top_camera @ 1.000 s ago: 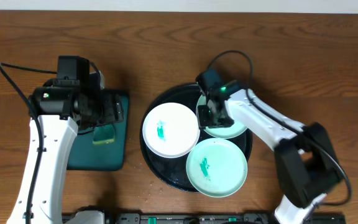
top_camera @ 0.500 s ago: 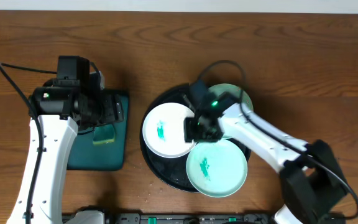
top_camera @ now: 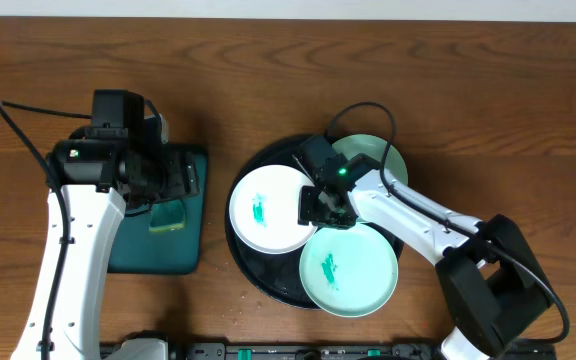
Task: Clean dirty plates on tray and stack at the side
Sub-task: 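Reach the right gripper to the white plate rim and grasp it, then grasp the green-yellow sponge in the basin with the left gripper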
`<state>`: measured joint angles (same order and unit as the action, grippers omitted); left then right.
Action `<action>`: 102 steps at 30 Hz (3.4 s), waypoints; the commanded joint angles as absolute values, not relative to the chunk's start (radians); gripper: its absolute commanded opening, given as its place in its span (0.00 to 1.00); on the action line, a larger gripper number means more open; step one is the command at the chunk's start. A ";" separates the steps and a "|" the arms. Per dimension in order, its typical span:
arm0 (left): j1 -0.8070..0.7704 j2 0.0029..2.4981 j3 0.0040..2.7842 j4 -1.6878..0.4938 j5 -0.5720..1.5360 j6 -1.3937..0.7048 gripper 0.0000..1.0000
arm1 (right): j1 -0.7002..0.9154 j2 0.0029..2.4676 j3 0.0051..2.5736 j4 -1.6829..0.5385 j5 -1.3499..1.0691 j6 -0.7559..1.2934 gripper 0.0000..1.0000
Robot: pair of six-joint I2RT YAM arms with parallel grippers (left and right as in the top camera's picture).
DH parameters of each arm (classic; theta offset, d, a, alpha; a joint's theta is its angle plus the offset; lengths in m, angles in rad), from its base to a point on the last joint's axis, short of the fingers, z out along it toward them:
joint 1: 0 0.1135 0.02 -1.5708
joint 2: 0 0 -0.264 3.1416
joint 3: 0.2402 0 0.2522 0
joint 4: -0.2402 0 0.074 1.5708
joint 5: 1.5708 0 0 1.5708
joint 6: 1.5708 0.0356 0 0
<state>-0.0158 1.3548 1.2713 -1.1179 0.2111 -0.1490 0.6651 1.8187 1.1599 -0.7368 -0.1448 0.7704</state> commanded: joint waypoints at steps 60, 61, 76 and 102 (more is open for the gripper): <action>0.070 1.847 1.263 -0.995 -0.035 -0.213 0.50 | 0.663 1.925 1.162 -0.658 -0.106 0.664 0.05; 0.081 1.850 1.263 -0.986 -0.034 -0.217 0.50 | 0.663 1.925 1.162 -0.658 -0.106 0.664 0.05; 0.163 1.860 1.198 -0.857 0.145 -0.157 0.50 | 0.662 1.925 1.162 -0.657 -0.106 0.664 0.06; 0.145 1.887 1.113 -0.788 0.307 -0.143 0.07 | 0.663 1.925 1.162 -0.659 -0.110 0.664 0.04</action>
